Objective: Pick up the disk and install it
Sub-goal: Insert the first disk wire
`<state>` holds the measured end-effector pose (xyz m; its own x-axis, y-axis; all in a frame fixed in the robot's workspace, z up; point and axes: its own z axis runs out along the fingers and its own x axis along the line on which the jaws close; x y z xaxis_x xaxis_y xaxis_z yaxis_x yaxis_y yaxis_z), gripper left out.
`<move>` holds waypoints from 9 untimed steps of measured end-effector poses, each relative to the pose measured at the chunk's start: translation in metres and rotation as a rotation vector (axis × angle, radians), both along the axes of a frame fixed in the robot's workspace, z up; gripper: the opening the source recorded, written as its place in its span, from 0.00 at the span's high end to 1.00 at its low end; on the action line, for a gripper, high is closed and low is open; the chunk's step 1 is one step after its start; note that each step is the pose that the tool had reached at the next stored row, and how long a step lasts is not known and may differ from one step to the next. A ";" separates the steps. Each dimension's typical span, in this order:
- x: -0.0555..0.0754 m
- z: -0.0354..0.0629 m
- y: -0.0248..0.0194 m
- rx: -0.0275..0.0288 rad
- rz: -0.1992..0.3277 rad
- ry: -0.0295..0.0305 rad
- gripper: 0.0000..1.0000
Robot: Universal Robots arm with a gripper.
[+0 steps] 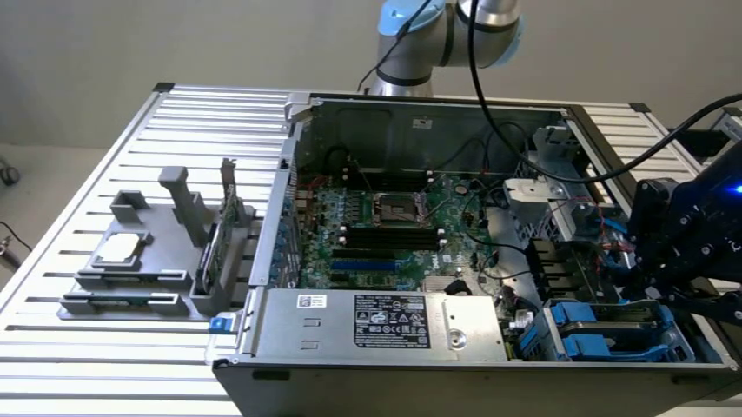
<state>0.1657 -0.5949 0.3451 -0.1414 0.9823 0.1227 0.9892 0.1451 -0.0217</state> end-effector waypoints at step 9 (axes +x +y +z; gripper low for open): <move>0.000 0.0015 -0.0014 -0.0214 -0.036 0.0063 0.83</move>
